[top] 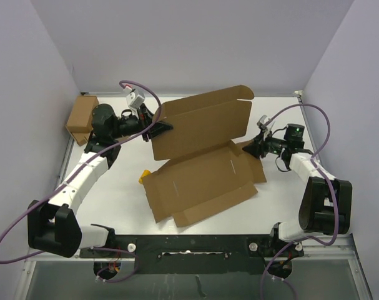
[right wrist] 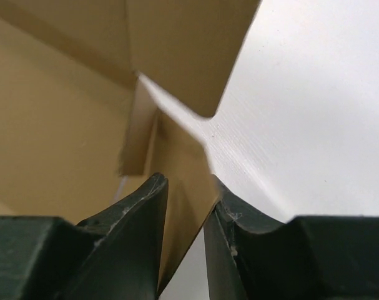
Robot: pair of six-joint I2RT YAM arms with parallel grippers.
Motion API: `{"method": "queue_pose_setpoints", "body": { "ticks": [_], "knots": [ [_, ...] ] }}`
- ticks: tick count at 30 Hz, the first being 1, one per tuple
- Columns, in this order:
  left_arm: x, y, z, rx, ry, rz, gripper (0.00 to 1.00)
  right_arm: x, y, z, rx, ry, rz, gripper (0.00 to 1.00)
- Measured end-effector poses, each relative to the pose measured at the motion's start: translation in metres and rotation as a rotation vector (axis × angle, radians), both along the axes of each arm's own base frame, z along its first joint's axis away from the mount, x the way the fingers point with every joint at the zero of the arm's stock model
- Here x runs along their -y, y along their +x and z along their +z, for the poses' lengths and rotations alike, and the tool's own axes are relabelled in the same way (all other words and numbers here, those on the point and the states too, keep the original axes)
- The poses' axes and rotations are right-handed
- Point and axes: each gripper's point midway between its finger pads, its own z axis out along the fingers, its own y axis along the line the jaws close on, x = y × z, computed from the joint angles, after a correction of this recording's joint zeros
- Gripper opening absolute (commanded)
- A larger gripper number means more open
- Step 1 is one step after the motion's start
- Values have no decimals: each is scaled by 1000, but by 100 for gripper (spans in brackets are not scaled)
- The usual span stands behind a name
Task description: Fold the paper box
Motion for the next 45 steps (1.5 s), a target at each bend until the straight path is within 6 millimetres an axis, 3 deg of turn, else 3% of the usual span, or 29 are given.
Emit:
{"method": "queue_pose_setpoints", "body": {
  "ticks": [8,16,20,23,26,30,33,36,41,45],
  "knots": [
    [4,-5,-6,-35,10,-21,0,6,5,7,-29,-29,-31,32],
    [4,-6,-9,-36,21,-18,0,14,-4,30,-85,1,9,64],
    [3,-7,-7,-29,22,-17,0,34,-7,45,-85,5,5,71],
    [3,-8,-7,-28,22,-17,0,45,-11,39,-138,12,5,71],
    [3,-8,-7,-28,21,-17,0,45,-13,19,-234,29,18,71],
    [3,-8,-7,-29,21,-17,0,43,-18,-12,-381,45,31,70],
    [3,-8,-7,-29,21,-18,0,40,-23,-23,-438,41,41,66],
    [3,-8,-6,-29,21,-18,0,35,-25,-24,-456,29,57,55],
    [3,-8,-7,-29,21,-18,0,27,-21,-18,-454,17,85,28],
    [3,-8,-7,-29,21,-18,0,25,-23,-20,-478,13,96,27]
  ]
}}
